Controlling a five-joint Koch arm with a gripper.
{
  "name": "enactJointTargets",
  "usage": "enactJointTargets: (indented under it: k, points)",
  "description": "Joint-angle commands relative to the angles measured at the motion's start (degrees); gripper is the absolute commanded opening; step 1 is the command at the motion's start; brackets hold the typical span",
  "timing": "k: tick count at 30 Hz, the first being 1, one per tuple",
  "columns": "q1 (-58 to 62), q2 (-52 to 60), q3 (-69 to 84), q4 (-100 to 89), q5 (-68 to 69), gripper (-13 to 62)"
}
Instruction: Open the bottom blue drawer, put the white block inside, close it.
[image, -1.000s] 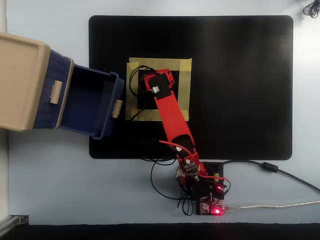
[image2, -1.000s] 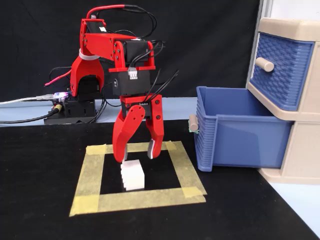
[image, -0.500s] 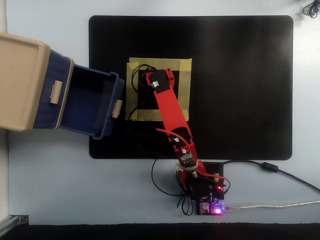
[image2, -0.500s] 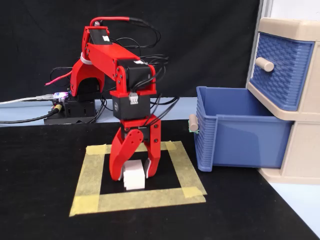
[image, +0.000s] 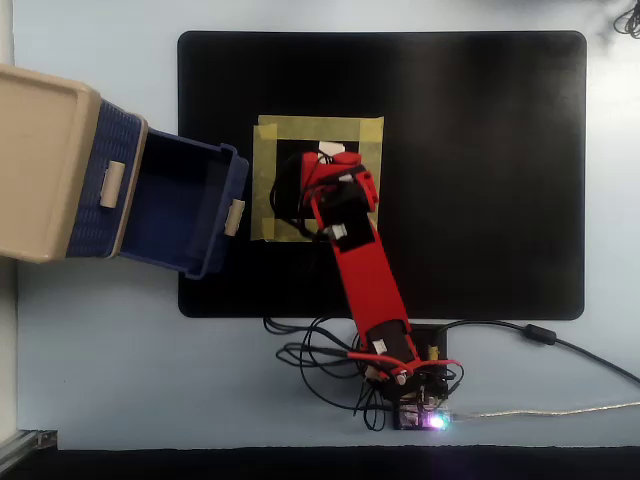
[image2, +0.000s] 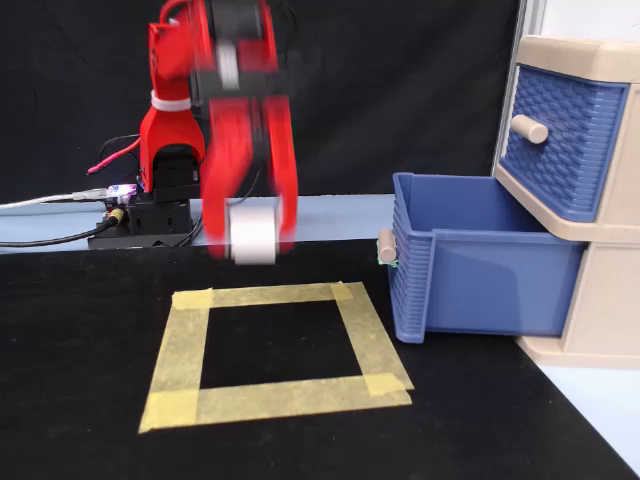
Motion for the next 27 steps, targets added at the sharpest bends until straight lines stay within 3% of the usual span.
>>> enactJointTargets:
  k: [1, 5, 11, 16, 17, 18, 21, 22, 27]
  points:
    - [-14.2, 3.5, -4.6, 7.4, -18.6, -8.0]
    - [-33.8, -2.5, -12.0, 6.6, -39.3, -7.8]
    - [-35.1, -19.7, -28.4, 1.1, -40.5, -7.5]
    - [-34.5, -24.1, -35.2, 0.5, -40.3, -7.3]
    - [-34.3, -24.4, -35.2, 0.4, -40.3, -5.4]
    - [-33.9, -25.0, -35.3, 0.3, -40.3, 1.1]
    - [-33.4, -26.5, -35.5, -1.6, -40.3, 29.7]
    - [-33.4, -26.5, -35.6, -2.1, -40.3, 33.3]
    - [-31.7, -22.9, -35.7, -1.0, -39.9, 34.1]
